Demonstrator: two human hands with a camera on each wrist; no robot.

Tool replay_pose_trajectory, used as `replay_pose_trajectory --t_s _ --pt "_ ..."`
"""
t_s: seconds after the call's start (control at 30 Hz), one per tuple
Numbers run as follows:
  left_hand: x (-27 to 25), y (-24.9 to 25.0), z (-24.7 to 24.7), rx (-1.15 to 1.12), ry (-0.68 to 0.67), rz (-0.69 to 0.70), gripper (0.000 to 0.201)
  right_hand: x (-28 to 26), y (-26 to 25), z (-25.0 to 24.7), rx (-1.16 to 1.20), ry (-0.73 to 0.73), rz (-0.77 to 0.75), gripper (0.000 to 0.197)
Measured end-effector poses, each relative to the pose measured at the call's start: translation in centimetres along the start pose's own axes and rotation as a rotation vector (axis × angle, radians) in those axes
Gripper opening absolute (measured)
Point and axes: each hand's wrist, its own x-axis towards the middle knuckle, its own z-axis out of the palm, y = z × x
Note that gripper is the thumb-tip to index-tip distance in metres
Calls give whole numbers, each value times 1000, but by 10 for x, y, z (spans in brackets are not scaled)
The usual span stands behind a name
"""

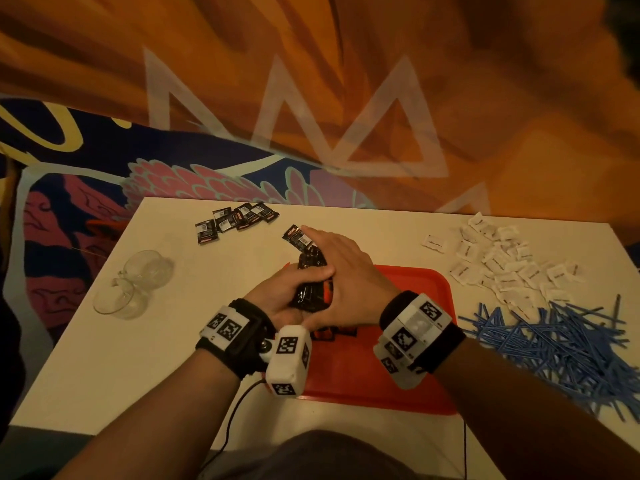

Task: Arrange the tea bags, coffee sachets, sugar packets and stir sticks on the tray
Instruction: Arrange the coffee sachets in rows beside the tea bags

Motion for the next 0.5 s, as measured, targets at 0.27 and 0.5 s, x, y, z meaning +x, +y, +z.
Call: replay_pose_trajectory --t_s 0.27,0.5 --pt "3 2 -11 231 206 174 31 -6 21 22 759 272 477 66" --pt "11 -10 -23 235 344 242 42 -11 21 47 817 304 565 25"
